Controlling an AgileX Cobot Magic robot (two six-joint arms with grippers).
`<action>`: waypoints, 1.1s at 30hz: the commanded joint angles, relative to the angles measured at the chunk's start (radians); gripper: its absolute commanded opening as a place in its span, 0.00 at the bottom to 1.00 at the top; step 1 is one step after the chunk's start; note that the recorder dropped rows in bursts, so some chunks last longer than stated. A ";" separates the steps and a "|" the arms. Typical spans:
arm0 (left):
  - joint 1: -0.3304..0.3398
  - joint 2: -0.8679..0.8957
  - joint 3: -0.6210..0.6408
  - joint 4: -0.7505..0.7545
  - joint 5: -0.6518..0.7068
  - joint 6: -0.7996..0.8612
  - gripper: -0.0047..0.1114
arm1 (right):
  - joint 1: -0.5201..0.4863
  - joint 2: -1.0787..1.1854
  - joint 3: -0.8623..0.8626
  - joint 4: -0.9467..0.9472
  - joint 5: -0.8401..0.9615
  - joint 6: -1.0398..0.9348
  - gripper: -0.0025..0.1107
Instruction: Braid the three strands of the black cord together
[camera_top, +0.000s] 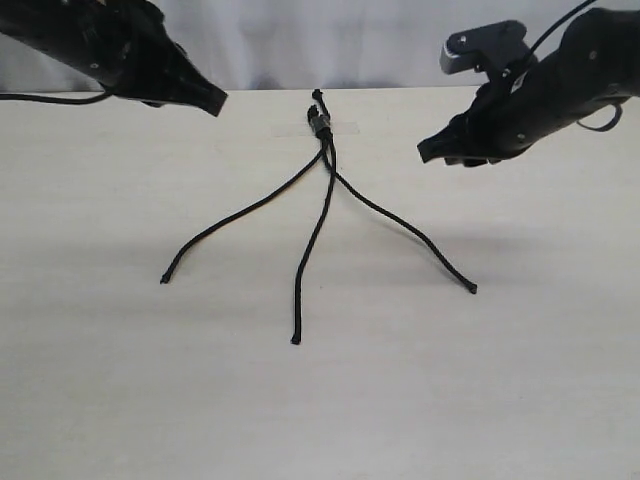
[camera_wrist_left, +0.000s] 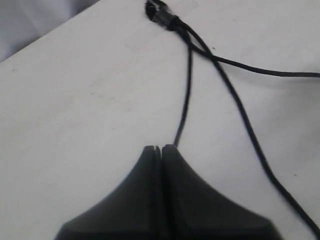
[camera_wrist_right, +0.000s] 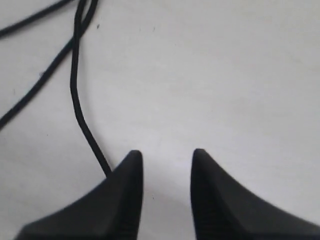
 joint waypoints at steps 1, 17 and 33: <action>-0.103 0.017 0.002 -0.036 0.017 0.028 0.04 | 0.000 -0.062 0.001 -0.002 -0.014 -0.008 0.08; -0.286 0.352 0.001 -0.085 -0.086 0.054 0.38 | 0.000 -0.053 0.008 0.016 -0.053 -0.066 0.06; -0.287 0.500 0.001 -0.033 -0.268 0.054 0.37 | 0.000 -0.053 0.008 0.016 -0.057 -0.067 0.06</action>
